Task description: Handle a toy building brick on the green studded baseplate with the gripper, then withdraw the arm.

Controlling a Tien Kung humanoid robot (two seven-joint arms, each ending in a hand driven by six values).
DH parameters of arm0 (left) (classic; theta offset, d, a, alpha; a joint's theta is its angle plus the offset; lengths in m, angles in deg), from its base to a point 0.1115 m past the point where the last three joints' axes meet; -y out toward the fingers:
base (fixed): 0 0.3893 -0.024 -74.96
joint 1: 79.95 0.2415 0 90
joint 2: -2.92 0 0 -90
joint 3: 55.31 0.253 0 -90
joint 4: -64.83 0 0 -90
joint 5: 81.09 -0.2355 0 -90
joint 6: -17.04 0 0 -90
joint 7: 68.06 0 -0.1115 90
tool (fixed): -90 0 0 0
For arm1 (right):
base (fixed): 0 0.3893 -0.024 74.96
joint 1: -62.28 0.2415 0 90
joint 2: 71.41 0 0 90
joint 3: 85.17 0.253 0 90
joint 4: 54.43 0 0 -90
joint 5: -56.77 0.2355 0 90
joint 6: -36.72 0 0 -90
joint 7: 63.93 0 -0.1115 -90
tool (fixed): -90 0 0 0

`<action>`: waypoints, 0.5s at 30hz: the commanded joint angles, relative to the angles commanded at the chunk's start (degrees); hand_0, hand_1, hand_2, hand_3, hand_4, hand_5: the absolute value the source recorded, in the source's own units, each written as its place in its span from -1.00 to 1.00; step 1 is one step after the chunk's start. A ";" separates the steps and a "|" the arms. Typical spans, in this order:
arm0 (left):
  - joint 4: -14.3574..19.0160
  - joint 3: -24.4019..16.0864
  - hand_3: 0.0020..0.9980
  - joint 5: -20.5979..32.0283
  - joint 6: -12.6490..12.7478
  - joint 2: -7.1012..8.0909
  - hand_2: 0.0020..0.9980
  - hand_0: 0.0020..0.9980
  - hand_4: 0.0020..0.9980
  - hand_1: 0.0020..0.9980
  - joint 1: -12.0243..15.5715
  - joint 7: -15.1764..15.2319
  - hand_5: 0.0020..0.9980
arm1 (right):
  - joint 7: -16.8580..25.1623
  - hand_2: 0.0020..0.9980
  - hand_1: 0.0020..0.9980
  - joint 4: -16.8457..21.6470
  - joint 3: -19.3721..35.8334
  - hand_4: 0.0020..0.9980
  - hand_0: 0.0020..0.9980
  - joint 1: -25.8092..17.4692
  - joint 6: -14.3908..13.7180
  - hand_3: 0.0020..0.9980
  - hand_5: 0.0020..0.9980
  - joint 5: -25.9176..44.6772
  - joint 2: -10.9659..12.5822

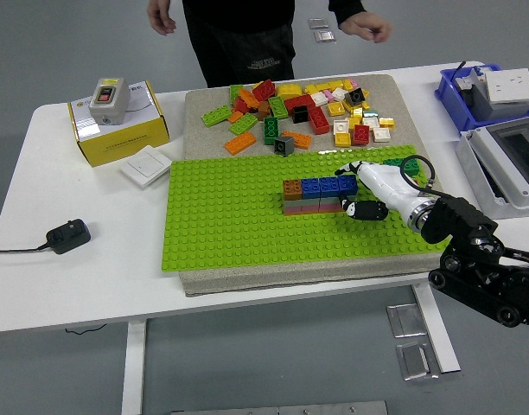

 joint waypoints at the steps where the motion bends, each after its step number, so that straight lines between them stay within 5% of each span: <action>1: 0.00 0.00 0.19 -0.01 0.00 -0.01 0.15 0.32 -0.74 0.32 -0.02 0.00 0.36 | 0.05 0.82 0.76 0.01 0.09 0.03 0.60 0.02 0.02 0.80 -0.28 0.10 0.02; 15: 0.00 0.46 0.19 0.62 -0.92 -0.02 0.14 0.32 -0.74 0.32 0.02 0.88 0.36 | 2.74 0.86 0.77 2.21 0.82 0.05 0.62 -0.15 -0.16 0.89 -0.26 5.32 0.67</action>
